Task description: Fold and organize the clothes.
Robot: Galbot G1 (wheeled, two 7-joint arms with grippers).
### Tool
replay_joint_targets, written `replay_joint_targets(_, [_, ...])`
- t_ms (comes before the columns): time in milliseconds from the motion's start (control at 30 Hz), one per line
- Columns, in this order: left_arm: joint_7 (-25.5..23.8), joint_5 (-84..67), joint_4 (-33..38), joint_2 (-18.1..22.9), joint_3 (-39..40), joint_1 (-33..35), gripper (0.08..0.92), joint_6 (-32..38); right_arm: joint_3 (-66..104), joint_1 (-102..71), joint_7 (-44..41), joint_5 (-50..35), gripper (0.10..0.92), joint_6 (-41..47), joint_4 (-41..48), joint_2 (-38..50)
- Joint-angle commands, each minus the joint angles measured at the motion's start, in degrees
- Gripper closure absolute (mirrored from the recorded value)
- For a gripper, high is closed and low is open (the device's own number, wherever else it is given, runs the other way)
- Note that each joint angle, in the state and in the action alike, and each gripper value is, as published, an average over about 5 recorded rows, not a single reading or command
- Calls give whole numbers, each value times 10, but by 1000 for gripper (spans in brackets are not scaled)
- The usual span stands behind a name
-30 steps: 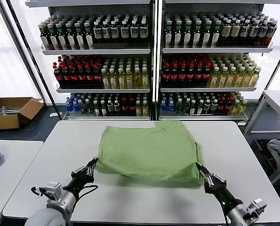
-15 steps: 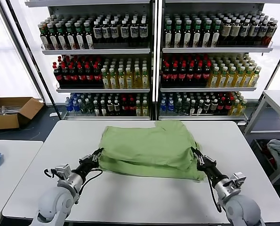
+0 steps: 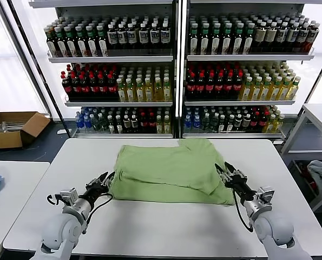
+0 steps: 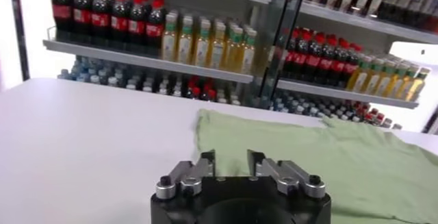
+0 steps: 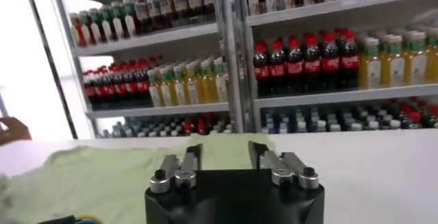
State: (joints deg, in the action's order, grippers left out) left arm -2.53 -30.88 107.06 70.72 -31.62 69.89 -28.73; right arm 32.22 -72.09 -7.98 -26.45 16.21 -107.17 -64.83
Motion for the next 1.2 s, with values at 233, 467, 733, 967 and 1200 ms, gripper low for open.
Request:
replay_joint_targets(233, [7, 44, 8, 22, 15, 58, 289, 6, 20, -155, 25, 53, 204, 27, -72, -10])
replay_joint_targets(467, [5, 42, -18, 23, 20, 38, 205, 8, 6, -137, 47, 1, 227, 62, -47, -15])
replay_joint_targets(733, [-19, 44, -30, 25, 23, 38, 417, 13, 1, -132, 56, -16, 440, 75, -40, -15])
replay_joint_targets(967, [-31, 44, -36, 21, 21, 35, 625, 19, -1, -118, 56, -27, 648, 71, -30, -17])
replay_joint_targets(1200, [-36, 46, -36, 15, 20, 39, 824, 23, -4, -111, 55, -30, 846, 69, -28, -23])
